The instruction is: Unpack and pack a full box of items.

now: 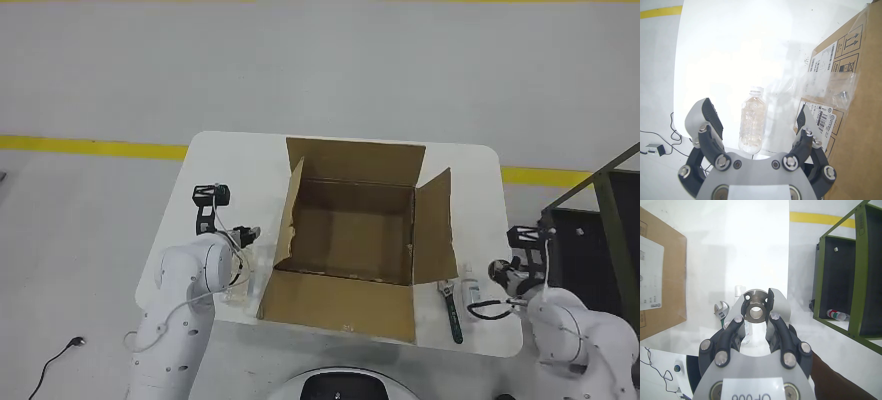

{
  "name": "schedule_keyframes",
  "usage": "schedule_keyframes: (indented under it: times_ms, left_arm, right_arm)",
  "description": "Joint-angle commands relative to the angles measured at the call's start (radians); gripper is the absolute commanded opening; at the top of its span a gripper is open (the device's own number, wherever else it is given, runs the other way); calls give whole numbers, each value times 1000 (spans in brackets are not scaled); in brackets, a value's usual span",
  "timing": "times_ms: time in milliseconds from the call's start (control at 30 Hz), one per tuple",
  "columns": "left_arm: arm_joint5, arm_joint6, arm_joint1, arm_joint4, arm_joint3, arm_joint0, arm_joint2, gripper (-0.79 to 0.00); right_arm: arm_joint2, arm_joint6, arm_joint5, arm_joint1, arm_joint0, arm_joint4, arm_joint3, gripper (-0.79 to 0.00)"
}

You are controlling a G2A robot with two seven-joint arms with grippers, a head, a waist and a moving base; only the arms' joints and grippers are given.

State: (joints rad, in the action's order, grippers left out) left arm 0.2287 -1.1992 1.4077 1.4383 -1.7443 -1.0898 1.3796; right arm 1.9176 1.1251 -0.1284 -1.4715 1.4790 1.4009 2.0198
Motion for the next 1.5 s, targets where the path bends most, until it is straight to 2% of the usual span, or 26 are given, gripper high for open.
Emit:
schedule_keyframes:
  times_ms: [0, 533, 733, 767, 800, 833, 933, 1033, 1133, 1267, 1367, 1467]
  left_arm:
    - [0, 0, 0, 0, 0, 0, 0, 0]
    - [0, 0, 0, 0, 0, 0, 0, 0]
    - [0, 0, 0, 0, 0, 0, 0, 0]
    - [0, 0, 0, 0, 0, 0, 0, 0]
    - [0, 0, 0, 0, 0, 0, 0, 0]
    - [0, 0, 0, 0, 0, 0, 0, 0]
    - [0, 0, 0, 0, 0, 0, 0, 0]
    - [0, 0, 0, 0, 0, 0, 0, 0]
    - [0, 0, 0, 0, 0, 0, 0, 0]
    - [0, 0, 0, 0, 0, 0, 0, 0]
    - [0, 0, 0, 0, 0, 0, 0, 0]
    - [0, 0, 0, 0, 0, 0, 0, 0]
  right_arm:
    - [1, 6, -1, 4, 1, 16, -18, -785]
    - [-10, 76, -4, 28, -18, 46, -162, -785]
    - [-18, 78, -1, 35, -21, 39, -174, -785]
    - [-20, 78, -1, 36, -21, 38, -175, -763]
    - [-21, 80, -1, 38, -22, 40, -177, -646]
    - [-23, 80, -2, 39, -23, 40, -180, -610]
    - [-27, 79, -3, 43, -24, 42, -185, -594]
    - [-31, 78, -5, 47, -25, 40, -187, -483]
    - [-32, 74, -3, 50, -24, 37, -189, -453]
    - [-23, 67, -2, 54, -14, 6, -154, -459]
    - [5, 43, -13, 57, 15, -61, -60, -459]
    - [51, -33, -29, 57, 61, -166, 66, -539]
